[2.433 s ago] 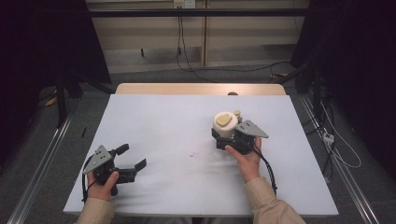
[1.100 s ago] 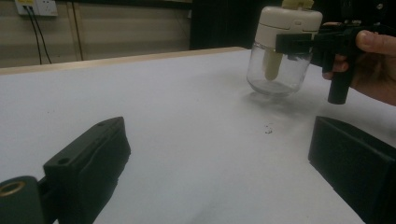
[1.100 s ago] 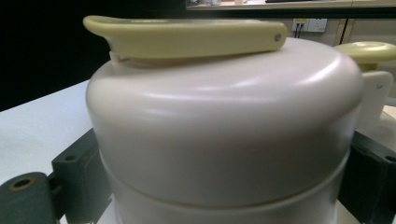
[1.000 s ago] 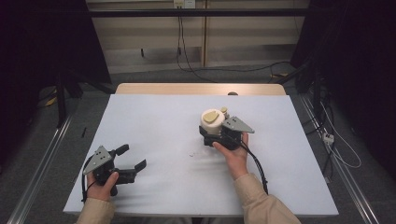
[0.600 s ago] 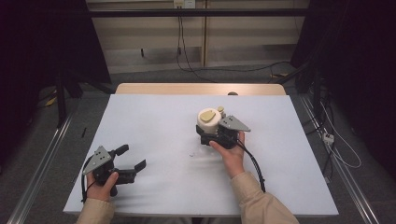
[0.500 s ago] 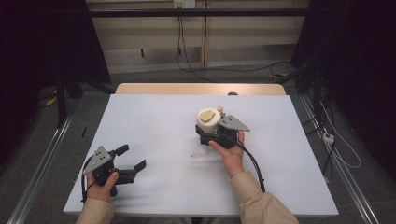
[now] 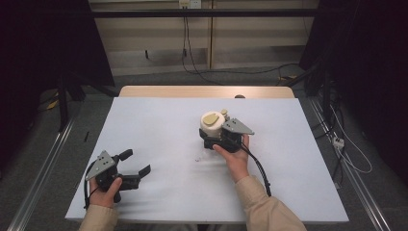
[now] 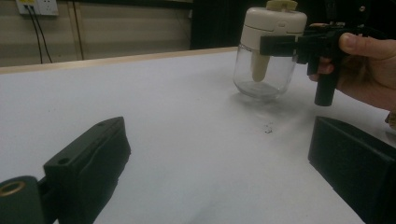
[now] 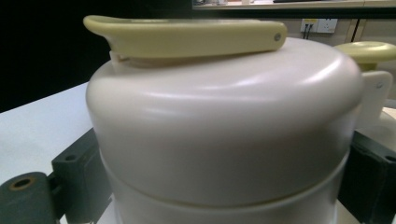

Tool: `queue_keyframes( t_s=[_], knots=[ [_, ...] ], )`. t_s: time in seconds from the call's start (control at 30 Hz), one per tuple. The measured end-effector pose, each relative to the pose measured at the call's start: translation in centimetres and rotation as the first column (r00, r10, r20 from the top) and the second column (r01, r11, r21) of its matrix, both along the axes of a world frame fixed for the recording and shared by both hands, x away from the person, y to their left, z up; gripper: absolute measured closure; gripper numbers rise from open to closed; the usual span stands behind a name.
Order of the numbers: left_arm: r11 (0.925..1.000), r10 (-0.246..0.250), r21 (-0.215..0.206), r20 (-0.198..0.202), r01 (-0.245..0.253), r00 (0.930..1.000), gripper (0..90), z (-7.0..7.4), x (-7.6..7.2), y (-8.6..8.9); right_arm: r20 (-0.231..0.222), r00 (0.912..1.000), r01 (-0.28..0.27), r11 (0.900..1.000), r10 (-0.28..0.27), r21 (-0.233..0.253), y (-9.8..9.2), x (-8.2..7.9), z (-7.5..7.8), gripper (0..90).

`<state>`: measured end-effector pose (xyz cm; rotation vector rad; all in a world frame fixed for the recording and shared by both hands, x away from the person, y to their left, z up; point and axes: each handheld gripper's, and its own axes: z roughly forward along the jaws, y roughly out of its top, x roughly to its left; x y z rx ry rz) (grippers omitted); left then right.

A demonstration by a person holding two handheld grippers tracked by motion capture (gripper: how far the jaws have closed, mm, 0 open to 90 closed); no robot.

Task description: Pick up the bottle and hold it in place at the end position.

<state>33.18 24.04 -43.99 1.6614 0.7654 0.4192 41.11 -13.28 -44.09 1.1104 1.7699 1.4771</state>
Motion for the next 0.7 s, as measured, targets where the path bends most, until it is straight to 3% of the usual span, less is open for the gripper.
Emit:
queue_keyframes(
  t_s=[0.13,0.7],
  knots=[
    [1.0000,0.003,-0.002,-0.001,-0.003,1.0000,4.5,0.01,0.00,0.05,-0.002,1.0000,-0.003,1.000,0.003,0.014,0.04,0.15,-0.14,6.9],
    [1.0000,-0.002,0.001,0.003,0.002,1.0000,4.7,0.04,0.00,0.00,-0.002,1.0000,-0.005,1.000,0.005,-0.003,0.78,0.55,-0.34,7.0]
  ],
)
